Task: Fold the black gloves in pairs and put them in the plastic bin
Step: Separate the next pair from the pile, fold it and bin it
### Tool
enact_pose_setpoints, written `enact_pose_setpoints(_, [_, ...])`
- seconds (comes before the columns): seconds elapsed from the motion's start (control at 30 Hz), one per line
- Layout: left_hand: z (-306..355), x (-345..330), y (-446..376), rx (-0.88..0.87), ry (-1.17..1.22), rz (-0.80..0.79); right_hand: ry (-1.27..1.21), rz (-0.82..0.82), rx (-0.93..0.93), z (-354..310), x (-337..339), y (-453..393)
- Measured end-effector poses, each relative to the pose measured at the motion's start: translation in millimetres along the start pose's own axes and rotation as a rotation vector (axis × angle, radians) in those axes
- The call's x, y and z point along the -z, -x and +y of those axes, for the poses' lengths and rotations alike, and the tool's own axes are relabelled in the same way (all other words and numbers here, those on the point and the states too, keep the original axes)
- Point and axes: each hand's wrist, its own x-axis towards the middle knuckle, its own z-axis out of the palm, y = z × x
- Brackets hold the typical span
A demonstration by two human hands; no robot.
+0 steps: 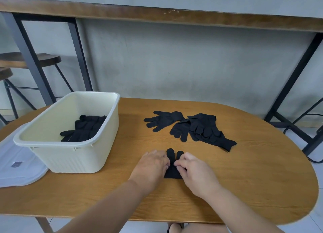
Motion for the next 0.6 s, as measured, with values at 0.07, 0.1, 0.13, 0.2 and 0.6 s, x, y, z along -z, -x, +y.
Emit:
enact_pose_setpoints(0.07, [-3.2,-1.2,6.5,-0.036,0.003,0.007,0.014,-0.046,0.048,2.4,4.2,7.1])
enact_pose_setpoints(0.1, [-5.3,-1.4,10.3,-0.049,0.016,0.001,0.032,-0.076,0.069,3.8,6.2,10.3])
enact_pose_setpoints(0.13, [-7.2,-1.5,13.8,-0.063,0.014,-0.016,0.062,-0.101,0.086,4.0,8.4,12.8])
enact_pose_setpoints(0.2, [-11.3,-1.1,17.4,-0.084,-0.008,-0.038,0.102,-0.112,0.104,2.7,11.6,13.5])
enact_pose_setpoints(0.6, [-7.8,8.6,4.3,0.059,0.164,-0.046,-0.165,-0.222,-0.103,-0.2,22.8,-18.1])
